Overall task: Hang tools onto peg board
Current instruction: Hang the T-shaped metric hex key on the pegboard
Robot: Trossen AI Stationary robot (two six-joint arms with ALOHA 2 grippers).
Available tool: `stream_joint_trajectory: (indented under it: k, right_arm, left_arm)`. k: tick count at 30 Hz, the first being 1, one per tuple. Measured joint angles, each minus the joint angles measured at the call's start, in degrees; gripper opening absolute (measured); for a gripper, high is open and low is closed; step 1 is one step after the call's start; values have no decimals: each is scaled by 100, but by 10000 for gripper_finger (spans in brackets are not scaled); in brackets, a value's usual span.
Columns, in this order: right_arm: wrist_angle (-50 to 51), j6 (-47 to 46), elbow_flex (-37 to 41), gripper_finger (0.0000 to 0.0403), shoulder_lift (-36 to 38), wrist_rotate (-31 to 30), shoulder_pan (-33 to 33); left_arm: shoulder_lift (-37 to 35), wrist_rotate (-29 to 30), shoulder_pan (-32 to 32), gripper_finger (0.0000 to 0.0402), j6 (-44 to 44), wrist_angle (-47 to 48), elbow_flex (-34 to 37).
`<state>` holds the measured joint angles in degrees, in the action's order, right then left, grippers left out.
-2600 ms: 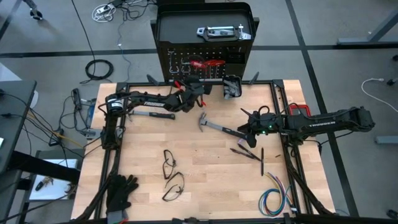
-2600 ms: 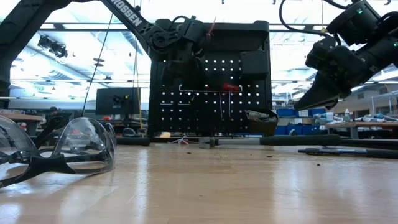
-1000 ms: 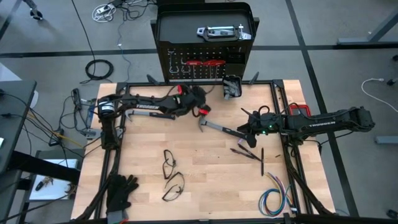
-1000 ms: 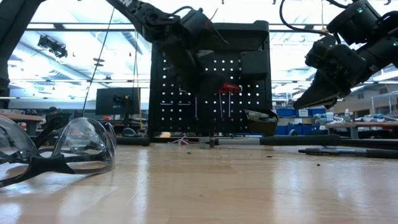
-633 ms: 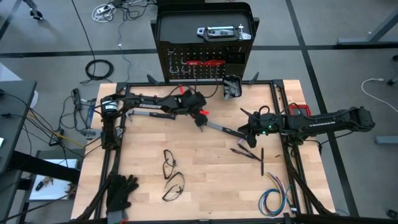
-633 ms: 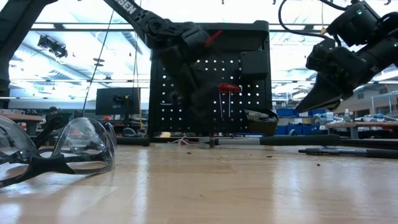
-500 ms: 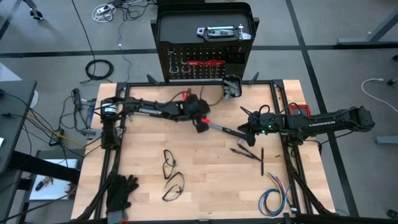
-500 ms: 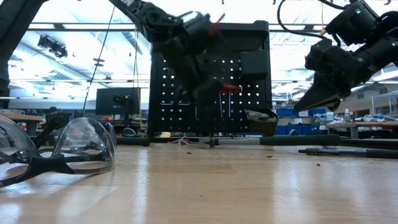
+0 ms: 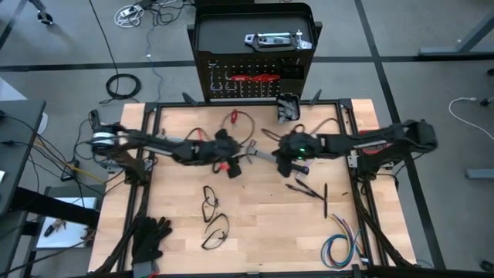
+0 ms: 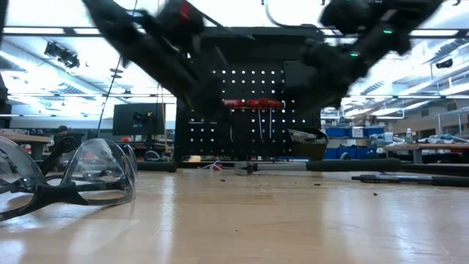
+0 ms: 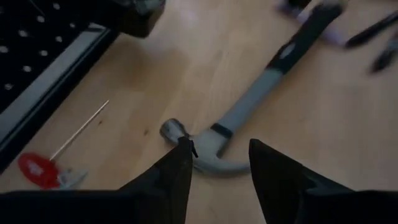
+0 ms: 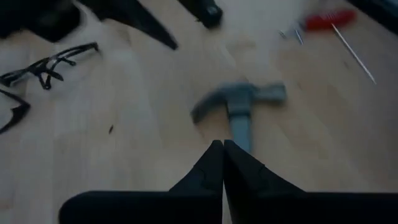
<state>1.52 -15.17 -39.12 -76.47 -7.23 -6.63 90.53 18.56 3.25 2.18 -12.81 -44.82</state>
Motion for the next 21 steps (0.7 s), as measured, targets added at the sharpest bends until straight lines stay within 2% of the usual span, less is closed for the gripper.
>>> stream_joint_trajectory:
  k: [6,10,13,15,18,21]
  right_arm:
    - [-45,1083,-1405,34,-1273,328,-221]
    - [-387,1736,-2032,42,-1922,338,-349]
    - [-510,1965,-2376,43,-2290,339,-410]
    - [-253,1955,-2567,42,-2468,379,-413]
    - [-84,2052,-2691,39,-2671,418,-402]
    - [383,1484,-3007,40,-2870,413,-494]
  left_arm:
    - [-1144,-5,-440,156,929,-683,1008]
    - [-1313,-136,-605,156,1817,-641,1265]
    - [-1386,-392,-739,156,2156,-416,1322]
    - [-1428,-195,-923,156,2195,-446,1355]
    - [-1703,505,-1249,156,2019,-415,1507]
    - [-2140,952,-1426,156,1839,-397,1717]
